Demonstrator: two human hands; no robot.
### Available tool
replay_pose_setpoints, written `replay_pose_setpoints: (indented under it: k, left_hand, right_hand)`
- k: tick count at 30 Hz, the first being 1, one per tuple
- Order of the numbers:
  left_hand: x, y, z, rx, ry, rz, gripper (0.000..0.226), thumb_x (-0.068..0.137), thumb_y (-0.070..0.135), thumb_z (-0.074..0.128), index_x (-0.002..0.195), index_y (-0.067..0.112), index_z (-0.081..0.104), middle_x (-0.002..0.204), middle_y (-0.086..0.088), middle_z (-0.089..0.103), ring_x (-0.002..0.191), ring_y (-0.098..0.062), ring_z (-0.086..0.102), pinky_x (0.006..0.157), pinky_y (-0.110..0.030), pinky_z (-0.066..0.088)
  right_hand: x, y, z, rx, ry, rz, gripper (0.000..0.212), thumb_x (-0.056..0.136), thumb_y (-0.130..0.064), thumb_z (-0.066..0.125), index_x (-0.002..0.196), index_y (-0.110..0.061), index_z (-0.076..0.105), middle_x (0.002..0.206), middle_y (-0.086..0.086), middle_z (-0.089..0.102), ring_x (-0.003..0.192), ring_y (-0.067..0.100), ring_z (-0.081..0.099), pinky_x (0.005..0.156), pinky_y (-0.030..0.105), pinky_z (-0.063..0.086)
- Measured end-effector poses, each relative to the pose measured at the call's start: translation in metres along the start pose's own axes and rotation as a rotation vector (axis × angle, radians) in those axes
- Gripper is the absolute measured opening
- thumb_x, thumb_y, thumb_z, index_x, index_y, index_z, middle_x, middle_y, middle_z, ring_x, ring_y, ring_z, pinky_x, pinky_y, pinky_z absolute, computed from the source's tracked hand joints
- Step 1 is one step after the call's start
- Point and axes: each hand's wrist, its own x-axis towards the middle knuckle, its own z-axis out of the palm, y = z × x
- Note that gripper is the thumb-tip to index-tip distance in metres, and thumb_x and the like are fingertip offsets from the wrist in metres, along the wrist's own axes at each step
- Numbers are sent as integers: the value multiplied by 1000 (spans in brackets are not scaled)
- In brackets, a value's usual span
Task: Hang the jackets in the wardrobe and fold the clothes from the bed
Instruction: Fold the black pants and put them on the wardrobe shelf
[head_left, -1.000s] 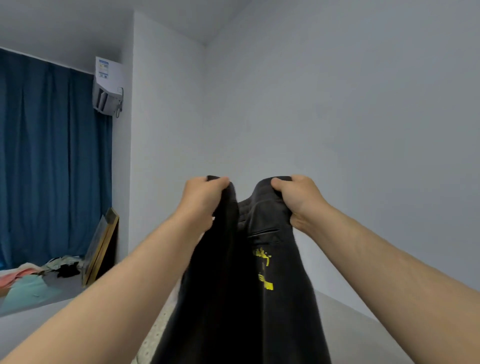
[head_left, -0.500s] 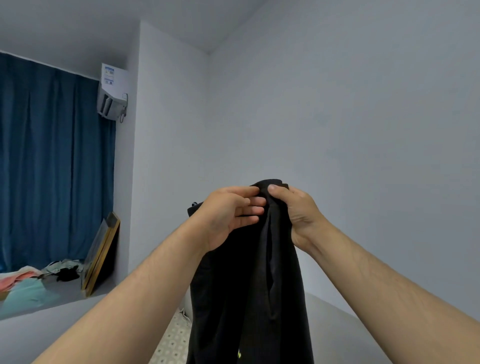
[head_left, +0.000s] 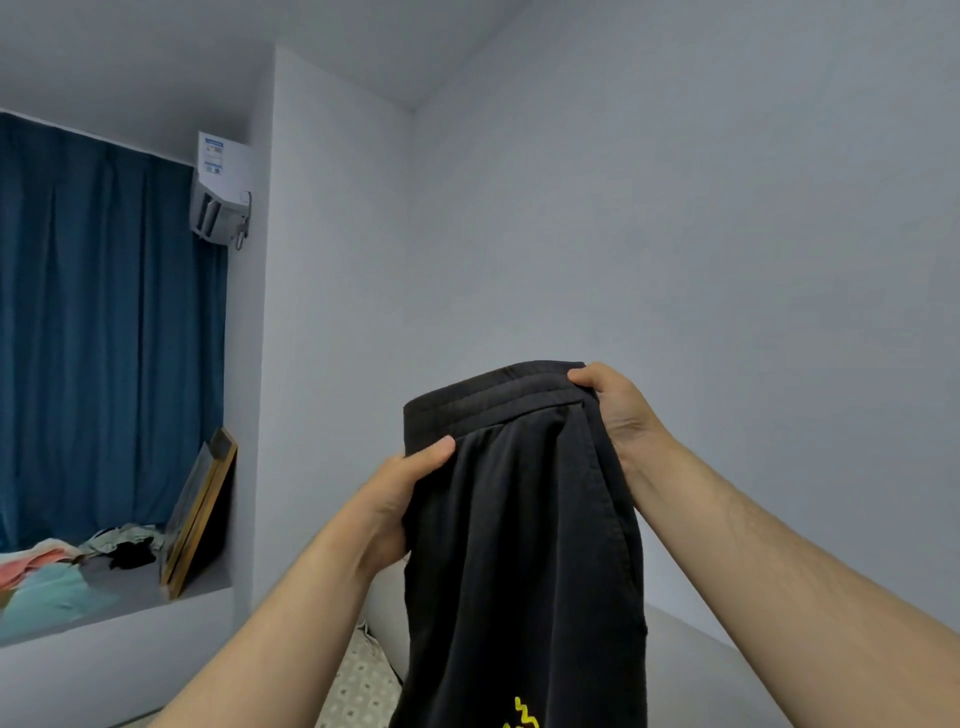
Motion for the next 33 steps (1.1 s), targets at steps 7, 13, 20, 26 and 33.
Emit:
replay_pose_setpoints:
  k: [7, 13, 20, 26, 33]
  left_hand:
    - [25, 24, 15, -252, 337, 200, 23, 85, 9, 71, 106, 0, 70, 99, -18, 75, 87, -29, 74, 77, -42, 60]
    - [30, 27, 28, -231, 488, 259, 23, 84, 8, 73, 106, 4, 68, 95, -13, 75, 83, -26, 74, 68, -35, 61]
    - [23, 41, 15, 19, 349, 322, 21, 86, 15, 75, 103, 4, 71, 92, -14, 76, 83, -27, 75, 65, -35, 61]
    - [18, 50, 2, 54, 199, 340, 27, 91, 24, 70, 114, 10, 68, 103, -10, 76, 94, -25, 74, 72, -36, 60]
    - [-5, -25, 2, 110, 77, 324, 58, 59, 44, 78, 111, 20, 69, 112, -3, 74, 107, -21, 69, 92, -35, 52]
  right_hand:
    - [-14, 15, -17, -251, -136, 20, 70, 79, -63, 59, 124, -11, 67, 121, 11, 71, 114, 28, 67, 100, 42, 50]
    - [-32, 69, -35, -519, -189, -11, 47, 87, -40, 73, 128, -21, 61, 120, -4, 72, 111, 16, 68, 99, 38, 51]
    - [-23, 50, -24, -352, -99, -16, 32, 97, -26, 59, 123, -8, 64, 117, 7, 72, 109, 22, 69, 100, 39, 52]
    - [-13, 12, 4, -74, -119, 44, 41, 100, -36, 52, 112, -2, 71, 115, 17, 72, 106, 28, 70, 93, 40, 54]
    - [-5, -17, 28, -68, -174, -67, 35, 102, -32, 50, 101, -4, 71, 93, 9, 75, 82, 20, 73, 76, 27, 60]
